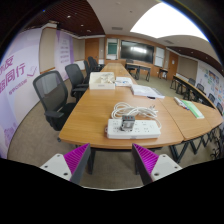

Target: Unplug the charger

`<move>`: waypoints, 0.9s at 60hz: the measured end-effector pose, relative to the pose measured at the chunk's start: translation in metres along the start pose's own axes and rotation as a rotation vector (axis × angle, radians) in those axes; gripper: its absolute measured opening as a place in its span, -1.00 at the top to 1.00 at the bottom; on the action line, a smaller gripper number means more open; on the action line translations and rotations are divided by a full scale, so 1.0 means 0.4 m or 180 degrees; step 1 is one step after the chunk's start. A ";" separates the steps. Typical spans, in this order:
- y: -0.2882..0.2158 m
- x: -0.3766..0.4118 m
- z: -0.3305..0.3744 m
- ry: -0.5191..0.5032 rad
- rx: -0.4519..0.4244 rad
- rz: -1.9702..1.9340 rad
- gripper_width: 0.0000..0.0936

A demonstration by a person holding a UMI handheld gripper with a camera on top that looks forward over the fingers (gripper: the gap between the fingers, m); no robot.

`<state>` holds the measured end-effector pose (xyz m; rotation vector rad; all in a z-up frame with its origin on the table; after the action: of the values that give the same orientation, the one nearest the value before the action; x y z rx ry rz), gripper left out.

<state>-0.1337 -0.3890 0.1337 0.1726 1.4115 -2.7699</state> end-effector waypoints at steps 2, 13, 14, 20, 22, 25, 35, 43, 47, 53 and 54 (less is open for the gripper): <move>-0.015 -0.029 -0.043 0.0016 -0.0058 -0.0039 -0.85; -0.101 -0.097 -0.259 0.0046 -0.0268 -0.0155 -0.83; -0.104 -0.101 -0.277 0.0059 -0.0269 -0.0151 -0.83; -0.109 -0.106 -0.367 0.0071 -0.0264 -0.0118 -0.75; -0.107 -0.106 -0.386 0.0054 -0.0240 -0.0129 -0.63; -0.103 -0.106 -0.410 0.0040 -0.0205 -0.0149 -0.31; -0.103 -0.109 -0.426 0.0031 -0.0253 -0.0168 0.25; -0.102 -0.109 -0.430 -0.0004 -0.0259 -0.0162 0.45; -0.104 -0.109 -0.429 0.0029 -0.0234 -0.0153 0.50; -0.115 -0.110 -0.423 0.0053 -0.0113 -0.0161 0.53; -0.142 -0.115 -0.404 0.0056 -0.0153 -0.0170 0.53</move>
<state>-0.0783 -0.2262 0.0902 0.1609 1.5073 -2.7802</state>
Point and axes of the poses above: the point between the fingertips, and its own axes, seen from behind it with the camera up: x to the left, y down, z backward, against the way the camera looks, the point moved 9 cm from there along z, backward, against the way the camera looks, and after that the axes turned 5 degrees about y, right-handed, at the moved point
